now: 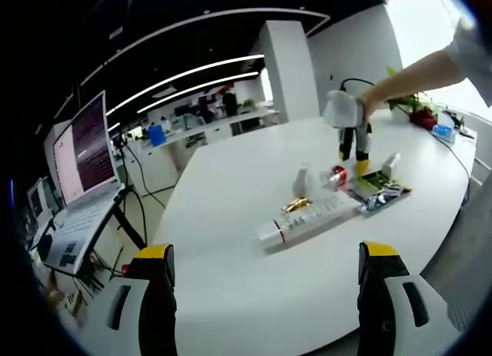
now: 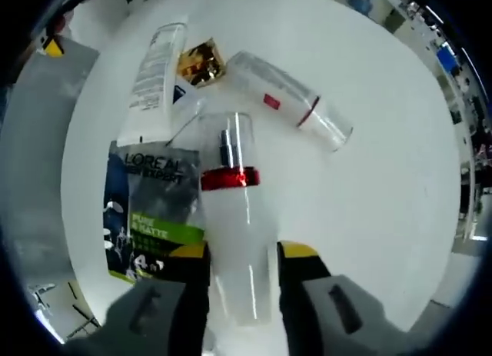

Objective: Arrange the skincare products in the storage area until every visible bottle or jar stands upright without overlapping.

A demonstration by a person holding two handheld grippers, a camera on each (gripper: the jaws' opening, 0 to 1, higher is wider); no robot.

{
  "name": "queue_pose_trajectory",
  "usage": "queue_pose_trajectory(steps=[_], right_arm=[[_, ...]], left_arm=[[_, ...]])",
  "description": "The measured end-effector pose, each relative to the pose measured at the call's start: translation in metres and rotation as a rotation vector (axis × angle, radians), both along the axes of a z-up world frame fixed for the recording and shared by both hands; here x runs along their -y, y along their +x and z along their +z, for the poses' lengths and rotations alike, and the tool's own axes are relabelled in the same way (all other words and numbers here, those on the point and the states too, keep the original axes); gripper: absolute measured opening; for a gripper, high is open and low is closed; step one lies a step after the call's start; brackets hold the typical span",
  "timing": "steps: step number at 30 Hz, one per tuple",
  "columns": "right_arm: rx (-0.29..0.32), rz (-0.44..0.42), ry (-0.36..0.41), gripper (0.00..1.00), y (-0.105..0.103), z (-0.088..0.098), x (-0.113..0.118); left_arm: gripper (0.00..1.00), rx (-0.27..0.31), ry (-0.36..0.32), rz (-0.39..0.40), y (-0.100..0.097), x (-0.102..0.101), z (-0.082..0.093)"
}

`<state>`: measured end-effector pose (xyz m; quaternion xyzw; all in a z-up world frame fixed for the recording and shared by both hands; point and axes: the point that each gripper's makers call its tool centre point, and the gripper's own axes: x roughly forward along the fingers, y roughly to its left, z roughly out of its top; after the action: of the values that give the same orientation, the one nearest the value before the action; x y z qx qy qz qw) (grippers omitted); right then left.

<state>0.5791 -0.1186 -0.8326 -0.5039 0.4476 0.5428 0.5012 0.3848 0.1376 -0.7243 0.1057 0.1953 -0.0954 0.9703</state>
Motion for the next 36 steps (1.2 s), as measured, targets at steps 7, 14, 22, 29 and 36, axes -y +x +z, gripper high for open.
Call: queue_pose_trajectory(steps=[7,14,22,29,36], right_arm=[[-0.015,0.011,-0.028,0.34,0.002,-0.005,-0.001],[-0.016,0.000,-0.019,0.29,0.003,-0.005,0.001],[0.011,-0.009,-0.002,0.27,0.001,-0.004,0.002],[0.041,-0.013,0.003,0.26,-0.001,0.003,0.010],[-0.023,-0.148,0.057,0.26,-0.013,0.014,0.017]], left_arm=[[0.97,-0.005,0.004,0.003,0.000,0.000,-0.001],[0.97,-0.012,0.007,-0.001,0.000,0.001,-0.002],[0.97,-0.005,0.000,-0.003,0.001,0.003,0.000],[0.97,-0.026,-0.010,-0.020,0.000,0.006,-0.002],[0.97,-0.035,-0.061,-0.046,0.003,0.010,0.005]])
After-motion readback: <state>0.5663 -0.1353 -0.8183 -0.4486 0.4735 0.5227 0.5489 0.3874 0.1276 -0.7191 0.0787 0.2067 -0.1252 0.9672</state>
